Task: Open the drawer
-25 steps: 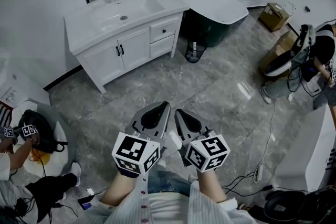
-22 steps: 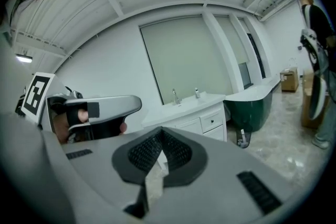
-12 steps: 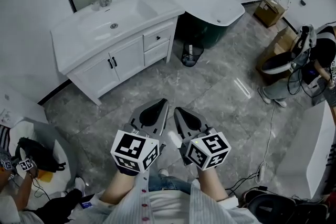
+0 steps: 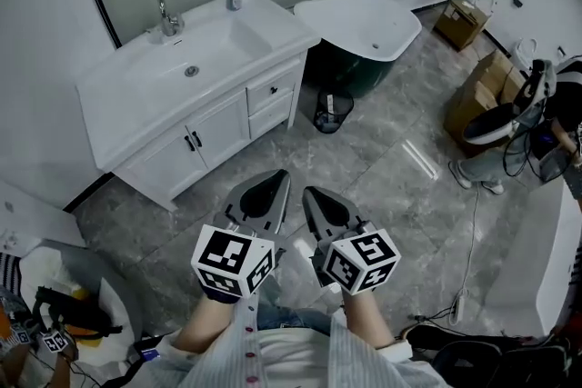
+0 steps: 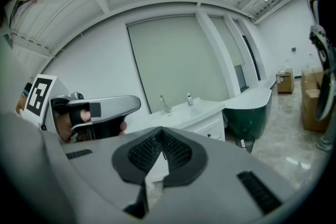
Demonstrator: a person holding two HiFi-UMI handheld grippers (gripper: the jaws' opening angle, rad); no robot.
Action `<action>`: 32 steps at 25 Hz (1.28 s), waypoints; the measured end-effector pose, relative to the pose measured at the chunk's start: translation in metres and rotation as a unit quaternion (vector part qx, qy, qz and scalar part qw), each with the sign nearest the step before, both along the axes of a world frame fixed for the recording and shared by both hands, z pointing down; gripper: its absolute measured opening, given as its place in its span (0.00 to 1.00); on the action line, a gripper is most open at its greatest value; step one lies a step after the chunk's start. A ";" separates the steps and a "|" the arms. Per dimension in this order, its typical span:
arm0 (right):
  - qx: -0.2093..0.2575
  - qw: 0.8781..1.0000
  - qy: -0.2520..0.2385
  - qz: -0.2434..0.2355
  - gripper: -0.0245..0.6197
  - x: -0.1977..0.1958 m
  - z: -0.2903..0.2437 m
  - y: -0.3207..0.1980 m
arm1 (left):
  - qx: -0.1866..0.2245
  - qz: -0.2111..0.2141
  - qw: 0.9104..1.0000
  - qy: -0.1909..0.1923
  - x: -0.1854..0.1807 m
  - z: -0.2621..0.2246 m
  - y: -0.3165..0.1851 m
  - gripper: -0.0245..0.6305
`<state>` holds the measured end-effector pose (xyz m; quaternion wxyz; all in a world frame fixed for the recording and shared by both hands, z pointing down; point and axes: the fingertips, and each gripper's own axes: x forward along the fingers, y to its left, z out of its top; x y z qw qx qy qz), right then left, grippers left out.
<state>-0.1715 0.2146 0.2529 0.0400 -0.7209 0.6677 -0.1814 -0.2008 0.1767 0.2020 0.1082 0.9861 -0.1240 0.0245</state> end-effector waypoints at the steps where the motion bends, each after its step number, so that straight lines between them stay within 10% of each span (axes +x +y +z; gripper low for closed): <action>1: 0.001 1.000 -0.002 0.003 0.05 0.003 0.001 -0.006 | 0.001 0.002 1.000 -0.001 0.002 0.000 -0.007 0.06; 18: -0.011 0.999 -0.021 0.027 0.05 0.041 0.016 -0.070 | -0.009 0.017 1.000 -0.011 0.029 0.016 -0.072 0.06; 32: -0.017 0.997 -0.018 -0.068 0.05 0.158 0.012 -0.184 | -0.006 -0.078 0.997 -0.010 0.138 0.010 -0.174 0.06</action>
